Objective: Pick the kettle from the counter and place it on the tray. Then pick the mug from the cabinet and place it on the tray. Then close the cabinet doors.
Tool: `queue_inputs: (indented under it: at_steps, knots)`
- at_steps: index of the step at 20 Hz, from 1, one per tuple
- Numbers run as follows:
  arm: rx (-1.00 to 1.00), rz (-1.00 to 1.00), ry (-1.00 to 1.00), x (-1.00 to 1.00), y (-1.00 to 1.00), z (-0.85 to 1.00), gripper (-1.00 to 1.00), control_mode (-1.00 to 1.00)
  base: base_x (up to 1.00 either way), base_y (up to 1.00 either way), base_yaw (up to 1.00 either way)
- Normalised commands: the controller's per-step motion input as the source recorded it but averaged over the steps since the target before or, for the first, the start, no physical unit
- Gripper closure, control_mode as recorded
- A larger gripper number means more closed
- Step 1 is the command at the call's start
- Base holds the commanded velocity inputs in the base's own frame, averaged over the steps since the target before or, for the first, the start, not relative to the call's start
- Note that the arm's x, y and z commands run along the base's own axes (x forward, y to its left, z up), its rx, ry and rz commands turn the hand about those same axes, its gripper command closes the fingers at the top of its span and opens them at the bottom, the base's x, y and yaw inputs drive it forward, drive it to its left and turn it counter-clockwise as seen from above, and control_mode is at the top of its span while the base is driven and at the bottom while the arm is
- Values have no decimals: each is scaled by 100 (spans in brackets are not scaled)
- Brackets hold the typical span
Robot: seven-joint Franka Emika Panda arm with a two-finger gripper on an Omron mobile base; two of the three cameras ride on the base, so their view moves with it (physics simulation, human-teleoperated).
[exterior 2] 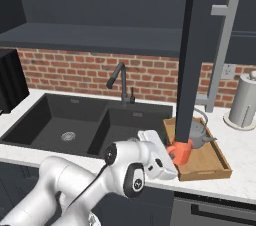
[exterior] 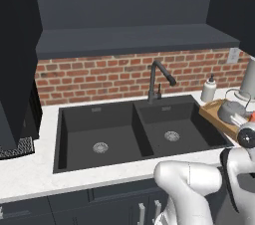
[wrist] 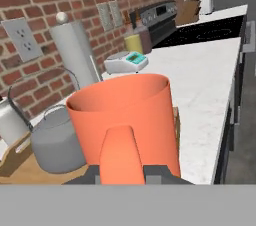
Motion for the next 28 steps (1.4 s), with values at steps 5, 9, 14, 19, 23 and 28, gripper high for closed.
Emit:
queue_inputs:
  at_steps: [5,9,14,19,23,28]
  knots:
    - [-3,-15,3,31,0,-17,100,-100,0,0,0]
    - [-3,-19,11,33,-8,-16,100,-100,0,0,0]
    - [0,-8,8,40,-15,-19,100,-100,0,0,0]
    - [0,0,0,27,-29,-27,100,-100,0,0,0]
    - [0,0,-2,16,-37,-34,100,-100,0,0,0]
    - [0,0,0,20,-40,-29,100,-100,0,0,0]
